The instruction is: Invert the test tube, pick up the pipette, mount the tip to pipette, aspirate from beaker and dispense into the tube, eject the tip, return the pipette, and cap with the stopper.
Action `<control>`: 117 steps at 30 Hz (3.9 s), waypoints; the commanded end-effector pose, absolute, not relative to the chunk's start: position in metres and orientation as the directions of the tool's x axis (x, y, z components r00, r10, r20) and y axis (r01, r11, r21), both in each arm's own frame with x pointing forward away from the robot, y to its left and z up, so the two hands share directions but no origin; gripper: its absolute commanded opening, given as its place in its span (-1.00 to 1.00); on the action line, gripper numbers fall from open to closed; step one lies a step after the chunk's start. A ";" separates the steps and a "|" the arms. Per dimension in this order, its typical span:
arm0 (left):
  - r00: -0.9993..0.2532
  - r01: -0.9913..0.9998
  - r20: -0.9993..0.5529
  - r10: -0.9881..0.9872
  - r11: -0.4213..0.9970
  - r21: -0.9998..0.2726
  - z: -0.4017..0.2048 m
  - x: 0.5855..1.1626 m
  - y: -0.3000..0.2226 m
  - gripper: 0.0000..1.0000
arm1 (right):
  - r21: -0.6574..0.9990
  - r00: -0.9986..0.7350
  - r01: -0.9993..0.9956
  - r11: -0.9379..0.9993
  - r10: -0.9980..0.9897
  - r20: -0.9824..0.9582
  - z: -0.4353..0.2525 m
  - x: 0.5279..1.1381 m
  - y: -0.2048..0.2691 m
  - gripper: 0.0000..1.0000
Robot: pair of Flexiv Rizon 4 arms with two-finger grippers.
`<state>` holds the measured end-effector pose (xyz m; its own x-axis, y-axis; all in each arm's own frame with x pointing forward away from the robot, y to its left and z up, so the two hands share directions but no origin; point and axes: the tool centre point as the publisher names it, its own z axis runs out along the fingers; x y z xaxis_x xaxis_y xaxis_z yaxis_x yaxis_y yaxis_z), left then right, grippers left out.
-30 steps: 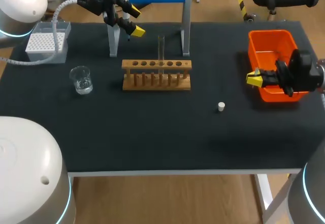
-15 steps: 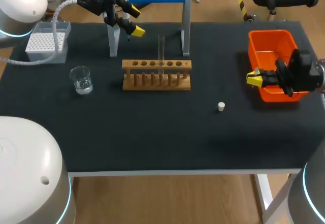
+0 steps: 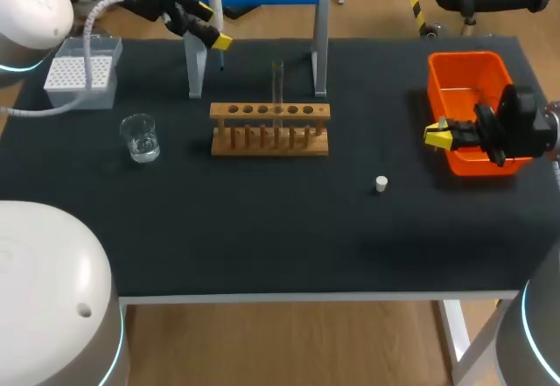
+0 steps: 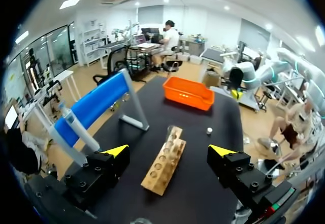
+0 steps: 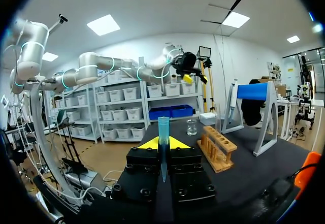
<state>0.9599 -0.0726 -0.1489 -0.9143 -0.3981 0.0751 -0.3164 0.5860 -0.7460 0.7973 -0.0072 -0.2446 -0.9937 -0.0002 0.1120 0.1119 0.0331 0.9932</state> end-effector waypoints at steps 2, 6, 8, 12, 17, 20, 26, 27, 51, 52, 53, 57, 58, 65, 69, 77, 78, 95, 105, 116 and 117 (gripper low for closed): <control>-0.888 -0.353 0.070 -0.455 0.576 -0.738 -0.151 0.966 -0.058 1.00 | 0.993 -0.994 0.112 0.035 -0.003 0.112 -0.244 0.797 -0.008 -1.00; -0.850 -0.400 0.066 -0.522 0.559 -0.727 -0.154 0.979 -0.050 1.00 | 0.993 -0.994 0.112 0.035 -0.003 0.112 -0.244 0.797 -0.008 -1.00; -0.831 -0.422 0.063 -0.552 0.553 -0.719 -0.155 0.985 -0.047 1.00 | 0.993 -0.994 0.112 0.035 -0.003 0.112 -0.244 0.797 -0.008 -1.00; -0.783 -0.479 0.058 -0.619 0.542 -0.691 -0.162 1.000 -0.042 1.00 | 0.993 -0.994 0.112 0.035 -0.003 0.112 -0.244 0.797 -0.008 -1.00; -0.723 -0.533 0.063 -0.688 0.497 -0.685 -0.168 1.012 -0.035 1.00 | 0.993 -0.994 0.112 0.035 -0.003 0.112 -0.244 0.797 -0.008 -1.00; -0.682 -0.563 0.066 -0.728 0.465 -0.684 -0.173 1.019 -0.029 1.00 | 0.993 -0.994 0.112 0.035 -0.003 0.112 -0.244 0.797 -0.008 -1.00; -0.598 -0.605 0.056 -0.800 0.404 -0.686 -0.176 1.029 -0.021 1.00 | 0.993 -0.994 0.112 0.035 -0.003 0.112 -0.244 0.797 -0.008 -1.00; -0.581 -0.614 0.054 -0.812 0.394 -0.684 -0.176 1.031 -0.021 1.00 | 0.993 -0.994 0.112 0.035 -0.003 0.112 -0.244 0.797 -0.008 -1.00; -0.314 -0.663 -0.010 -0.949 0.227 -0.713 -0.186 1.065 -0.032 1.00 | 0.993 -0.994 0.112 0.035 -0.003 0.112 -0.244 0.797 -0.008 -1.00; -0.311 -0.660 -0.005 -0.950 0.220 -0.718 -0.186 1.067 -0.033 1.00 | 0.993 -0.994 0.112 0.035 -0.003 0.112 -0.244 0.797 -0.008 -1.00; -0.303 -0.659 -0.003 -0.953 0.211 -0.721 -0.186 1.068 -0.034 1.00 | 0.993 -0.994 0.112 0.035 -0.003 0.112 -0.244 0.797 -0.008 -1.00; -0.278 -0.655 -0.001 -0.961 0.190 -0.732 -0.187 1.076 -0.036 1.00 | 0.993 -0.994 0.112 0.035 -0.003 0.112 -0.244 0.797 -0.008 -1.00; -0.269 -0.652 -0.001 -0.963 0.183 -0.736 -0.186 1.077 -0.037 1.00 | 0.993 -0.994 0.112 0.035 -0.003 0.112 -0.244 0.797 -0.008 -1.00; -0.190 -0.625 0.005 -0.982 0.117 -0.772 -0.181 1.085 -0.043 1.00 | 0.993 -0.994 0.112 0.035 -0.003 0.112 -0.244 0.797 -0.008 -1.00; -0.154 -0.623 0.026 -0.988 0.077 -0.778 -0.182 1.087 -0.047 1.00 | 0.993 -0.994 0.112 0.035 -0.003 0.112 -0.244 0.797 -0.008 -1.00; -0.120 -0.615 0.021 -0.993 0.058 -0.786 -0.183 1.087 -0.059 1.00 | 0.993 -0.994 0.112 0.035 -0.003 0.112 -0.244 0.797 -0.008 -1.00; -0.113 -0.614 0.015 -0.994 0.058 -0.787 -0.183 1.088 -0.060 1.00 | 0.993 -0.994 0.112 0.035 -0.003 0.112 -0.244 0.797 -0.008 -1.00; -0.031 -0.595 0.037 -0.999 -0.012 -0.803 -0.188 1.102 -0.071 1.00 | 0.993 -0.994 0.112 0.035 -0.003 0.112 -0.244 0.797 -0.008 -1.00; -0.006 -0.594 0.064 -0.998 -0.048 -0.803 -0.194 1.111 -0.071 1.00 | 0.993 -0.994 0.112 0.035 -0.003 0.112 -0.244 0.797 -0.008 -1.00; 0.025 -0.589 0.086 -0.996 -0.084 -0.804 -0.199 1.122 -0.071 1.00 | 0.993 -0.994 0.112 0.035 -0.003 0.112 -0.244 0.797 -0.008 -1.00; 0.027 -0.589 0.087 -0.996 -0.086 -0.804 -0.199 1.123 -0.071 1.00 | 0.993 -0.994 0.112 0.035 -0.003 0.112 -0.244 0.797 -0.008 -1.00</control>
